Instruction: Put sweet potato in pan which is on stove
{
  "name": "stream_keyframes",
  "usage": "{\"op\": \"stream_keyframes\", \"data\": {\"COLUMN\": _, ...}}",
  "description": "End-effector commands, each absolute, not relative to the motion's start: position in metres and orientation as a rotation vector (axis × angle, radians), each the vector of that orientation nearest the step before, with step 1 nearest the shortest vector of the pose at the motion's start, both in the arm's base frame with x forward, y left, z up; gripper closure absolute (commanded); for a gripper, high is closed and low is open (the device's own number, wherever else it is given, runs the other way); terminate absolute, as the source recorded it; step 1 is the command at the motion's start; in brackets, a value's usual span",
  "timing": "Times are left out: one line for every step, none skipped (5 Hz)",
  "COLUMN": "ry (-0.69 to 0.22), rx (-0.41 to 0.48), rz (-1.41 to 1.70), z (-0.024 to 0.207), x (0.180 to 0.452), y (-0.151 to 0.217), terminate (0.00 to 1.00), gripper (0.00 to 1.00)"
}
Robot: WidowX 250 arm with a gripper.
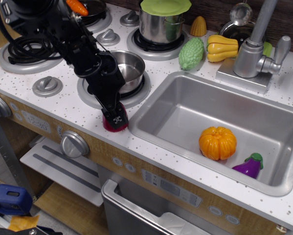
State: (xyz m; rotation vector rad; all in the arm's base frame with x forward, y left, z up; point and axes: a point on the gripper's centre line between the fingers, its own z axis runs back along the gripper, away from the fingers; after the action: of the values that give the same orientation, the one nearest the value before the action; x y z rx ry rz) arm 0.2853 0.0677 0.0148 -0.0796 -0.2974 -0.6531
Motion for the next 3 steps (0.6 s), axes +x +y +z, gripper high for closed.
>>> {"op": "stream_keyframes", "data": {"ry": -0.256, "rx": 0.033, "rz": -0.691, "z": 0.073, "x": 0.299, "y": 0.075, "terminate": 0.00, "gripper": 0.00}}
{"op": "stream_keyframes", "data": {"ry": -0.209, "rx": 0.078, "rz": -0.742, "z": 0.094, "x": 0.312, "y": 0.080, "terminate": 0.00, "gripper": 0.00}}
{"op": "stream_keyframes", "data": {"ry": -0.235, "rx": 0.077, "rz": -0.819, "z": 0.094, "x": 0.336, "y": 0.095, "terminate": 0.00, "gripper": 0.00}}
